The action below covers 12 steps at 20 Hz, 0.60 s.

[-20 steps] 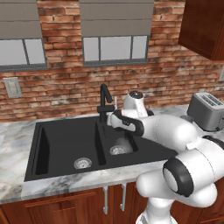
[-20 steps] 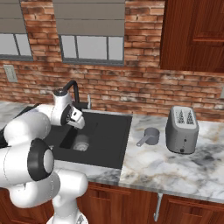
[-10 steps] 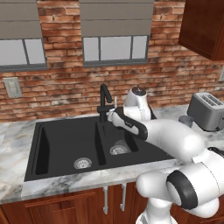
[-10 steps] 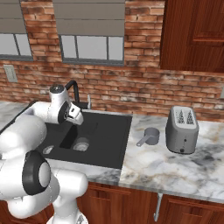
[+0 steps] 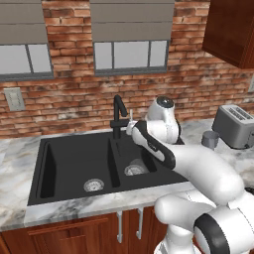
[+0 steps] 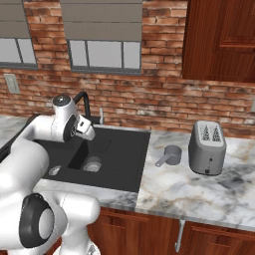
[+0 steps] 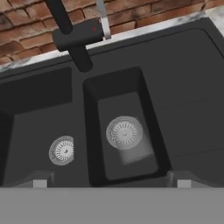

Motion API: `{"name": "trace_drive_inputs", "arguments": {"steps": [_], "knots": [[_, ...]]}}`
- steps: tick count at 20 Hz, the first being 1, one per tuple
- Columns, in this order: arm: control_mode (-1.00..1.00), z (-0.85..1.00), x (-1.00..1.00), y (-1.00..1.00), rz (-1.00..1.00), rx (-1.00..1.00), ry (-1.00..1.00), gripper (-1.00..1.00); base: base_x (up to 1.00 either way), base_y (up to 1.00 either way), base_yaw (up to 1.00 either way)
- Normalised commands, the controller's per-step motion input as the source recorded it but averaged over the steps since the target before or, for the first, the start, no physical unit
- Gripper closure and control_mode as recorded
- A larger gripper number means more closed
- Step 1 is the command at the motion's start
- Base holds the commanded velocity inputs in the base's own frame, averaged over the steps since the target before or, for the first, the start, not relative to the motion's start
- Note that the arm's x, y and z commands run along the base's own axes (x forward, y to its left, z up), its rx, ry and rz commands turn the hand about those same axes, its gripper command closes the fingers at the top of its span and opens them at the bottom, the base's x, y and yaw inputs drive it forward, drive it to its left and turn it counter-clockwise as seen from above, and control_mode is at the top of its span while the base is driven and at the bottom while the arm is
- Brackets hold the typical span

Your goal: Move any existing items from the left basin to the right basin for drying. Then move the measuring cup from the counter to the left basin of the sink for washing.

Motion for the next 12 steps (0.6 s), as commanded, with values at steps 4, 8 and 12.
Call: {"name": "trace_drive_inputs", "arguments": {"steps": [4, 8, 12], "knots": [[-1.0, 0.23, -0.13, -0.26, 0.0, 0.0, -0.02, -1.0, 0.0, 0.0, 0.0], [-1.0, 0.27, -0.01, -0.31, 0.0, 0.0, -0.01, -1.0, 0.0, 0.0, 0.0], [-1.0, 0.27, 0.0, -0.34, 0.0, 0.0, 0.0, -1.0, 0.0, 0.0, 0.0]]}}
